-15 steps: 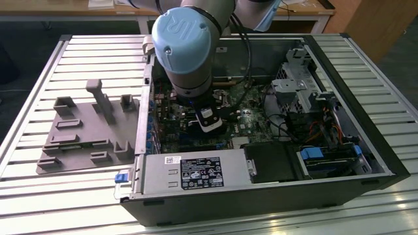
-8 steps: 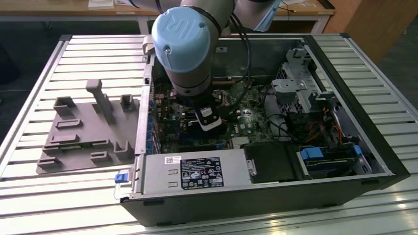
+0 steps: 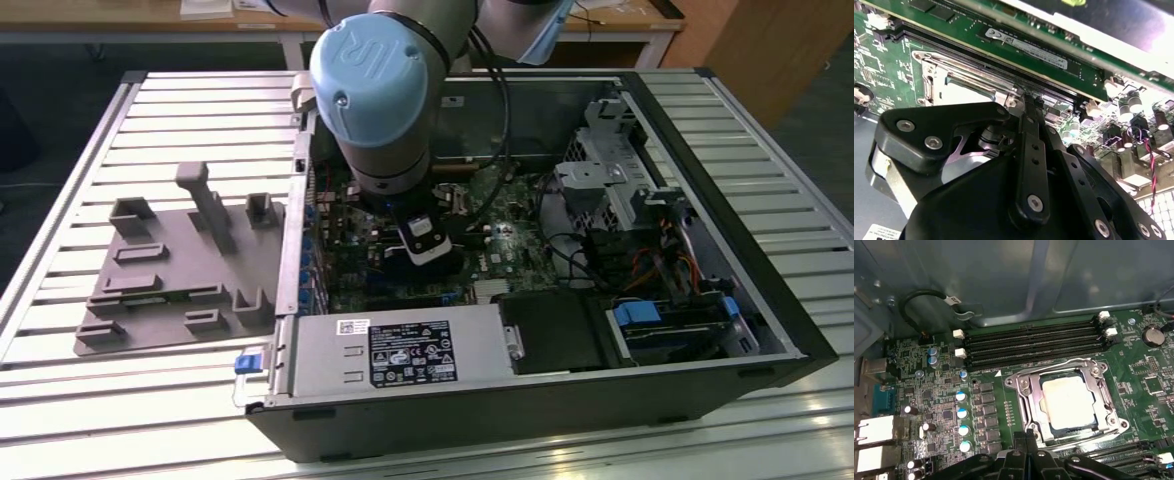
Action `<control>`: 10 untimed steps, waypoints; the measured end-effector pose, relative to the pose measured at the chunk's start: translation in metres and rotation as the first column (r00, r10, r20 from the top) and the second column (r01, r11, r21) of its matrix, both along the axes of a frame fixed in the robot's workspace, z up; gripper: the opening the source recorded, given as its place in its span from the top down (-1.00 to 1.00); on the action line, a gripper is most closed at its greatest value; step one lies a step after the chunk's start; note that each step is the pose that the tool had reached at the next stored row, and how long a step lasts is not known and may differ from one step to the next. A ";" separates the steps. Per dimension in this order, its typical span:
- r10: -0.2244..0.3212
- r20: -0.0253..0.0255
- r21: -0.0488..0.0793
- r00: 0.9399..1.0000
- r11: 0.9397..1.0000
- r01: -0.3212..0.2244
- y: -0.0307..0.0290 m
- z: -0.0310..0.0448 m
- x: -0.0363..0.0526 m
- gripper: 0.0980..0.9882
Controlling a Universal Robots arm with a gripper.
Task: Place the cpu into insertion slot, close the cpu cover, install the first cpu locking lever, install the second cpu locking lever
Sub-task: 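Install the second cpu locking lever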
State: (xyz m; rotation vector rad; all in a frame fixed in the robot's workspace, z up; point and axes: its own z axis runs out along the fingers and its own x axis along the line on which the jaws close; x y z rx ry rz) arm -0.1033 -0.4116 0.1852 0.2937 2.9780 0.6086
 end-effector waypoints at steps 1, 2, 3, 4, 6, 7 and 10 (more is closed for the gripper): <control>0.000 0.000 0.000 1.000 1.000 0.000 0.0000 0.0000 0.0000 0.99; 0.000 0.000 -0.001 1.000 1.000 0.000 0.0000 -0.0001 0.0000 0.99; 0.000 0.000 -0.002 1.000 1.000 0.000 0.0001 -0.0003 -0.0001 0.99; 0.000 0.000 -0.004 1.000 1.000 0.000 0.0001 -0.0004 -0.0001 0.99; 0.000 0.000 -0.006 1.000 1.000 0.000 0.0001 -0.0006 -0.0002 0.99; 0.000 0.000 -0.006 1.000 1.000 0.000 0.0001 -0.0006 -0.0002 0.99; 0.000 0.000 -0.007 1.000 1.000 0.000 0.0000 0.0004 -0.0002 0.99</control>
